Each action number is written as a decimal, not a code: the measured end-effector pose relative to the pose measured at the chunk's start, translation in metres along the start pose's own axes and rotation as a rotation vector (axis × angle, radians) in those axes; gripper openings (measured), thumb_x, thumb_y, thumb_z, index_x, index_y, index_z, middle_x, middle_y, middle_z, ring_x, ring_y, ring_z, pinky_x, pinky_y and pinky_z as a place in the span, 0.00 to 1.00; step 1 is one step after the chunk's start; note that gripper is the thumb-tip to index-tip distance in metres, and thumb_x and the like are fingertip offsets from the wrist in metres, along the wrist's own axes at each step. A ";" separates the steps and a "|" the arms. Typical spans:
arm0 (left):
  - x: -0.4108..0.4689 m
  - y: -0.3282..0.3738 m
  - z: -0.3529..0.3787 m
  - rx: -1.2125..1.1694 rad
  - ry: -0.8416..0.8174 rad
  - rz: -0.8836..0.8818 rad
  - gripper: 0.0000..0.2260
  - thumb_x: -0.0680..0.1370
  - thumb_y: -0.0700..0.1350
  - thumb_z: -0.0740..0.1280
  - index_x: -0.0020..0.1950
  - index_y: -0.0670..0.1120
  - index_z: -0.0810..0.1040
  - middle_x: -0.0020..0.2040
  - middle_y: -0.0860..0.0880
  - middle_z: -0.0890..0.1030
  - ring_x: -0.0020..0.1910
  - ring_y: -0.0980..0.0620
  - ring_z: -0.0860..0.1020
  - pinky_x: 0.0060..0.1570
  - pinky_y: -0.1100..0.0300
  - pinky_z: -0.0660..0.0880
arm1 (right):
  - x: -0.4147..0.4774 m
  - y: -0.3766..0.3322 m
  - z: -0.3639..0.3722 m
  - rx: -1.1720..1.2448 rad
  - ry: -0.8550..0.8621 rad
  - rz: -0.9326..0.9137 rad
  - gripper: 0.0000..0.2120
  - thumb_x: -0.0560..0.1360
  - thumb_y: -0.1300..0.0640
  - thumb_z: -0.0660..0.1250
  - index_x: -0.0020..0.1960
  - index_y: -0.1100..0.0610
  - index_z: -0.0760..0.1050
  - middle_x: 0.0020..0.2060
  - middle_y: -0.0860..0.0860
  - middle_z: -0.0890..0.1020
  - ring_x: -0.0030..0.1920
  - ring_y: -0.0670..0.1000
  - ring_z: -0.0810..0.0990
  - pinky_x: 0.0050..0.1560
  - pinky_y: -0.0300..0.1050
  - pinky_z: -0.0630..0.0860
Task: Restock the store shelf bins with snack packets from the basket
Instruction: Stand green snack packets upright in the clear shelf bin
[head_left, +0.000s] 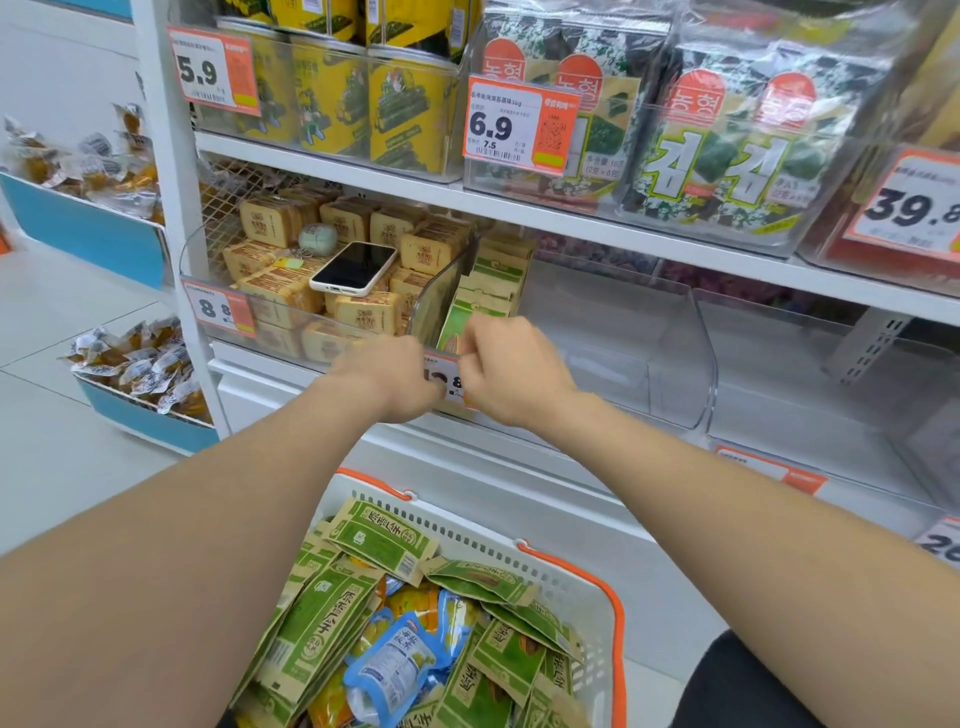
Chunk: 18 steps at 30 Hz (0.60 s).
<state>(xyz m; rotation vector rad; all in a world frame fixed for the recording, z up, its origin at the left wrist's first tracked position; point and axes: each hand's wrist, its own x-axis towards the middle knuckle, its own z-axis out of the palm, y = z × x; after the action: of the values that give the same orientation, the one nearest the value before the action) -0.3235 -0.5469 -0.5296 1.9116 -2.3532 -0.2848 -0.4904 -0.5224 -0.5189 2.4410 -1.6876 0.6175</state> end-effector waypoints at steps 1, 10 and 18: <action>-0.003 0.002 0.003 -0.001 -0.119 0.019 0.14 0.80 0.54 0.66 0.42 0.45 0.79 0.40 0.44 0.82 0.37 0.44 0.82 0.43 0.48 0.83 | -0.008 -0.002 0.000 -0.004 -0.124 -0.058 0.05 0.73 0.56 0.59 0.41 0.53 0.73 0.38 0.56 0.80 0.41 0.63 0.78 0.36 0.49 0.73; -0.023 0.028 0.028 0.205 -0.682 0.042 0.14 0.85 0.50 0.62 0.68 0.47 0.76 0.56 0.48 0.84 0.46 0.50 0.87 0.58 0.47 0.81 | -0.083 -0.003 0.075 -0.309 -0.882 -0.317 0.15 0.77 0.56 0.61 0.60 0.57 0.80 0.53 0.56 0.82 0.49 0.59 0.82 0.49 0.53 0.82; -0.014 0.028 0.052 0.268 -0.613 0.170 0.15 0.83 0.45 0.58 0.64 0.50 0.80 0.52 0.52 0.84 0.45 0.53 0.87 0.58 0.46 0.82 | -0.099 -0.051 0.135 -0.442 -0.925 -0.697 0.04 0.80 0.59 0.65 0.53 0.59 0.76 0.39 0.51 0.78 0.34 0.50 0.75 0.30 0.46 0.72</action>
<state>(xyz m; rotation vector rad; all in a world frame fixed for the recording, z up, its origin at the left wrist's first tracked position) -0.3574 -0.5229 -0.5738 1.9156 -3.0622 -0.6502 -0.4378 -0.4594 -0.6740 2.8015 -0.7855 -0.9701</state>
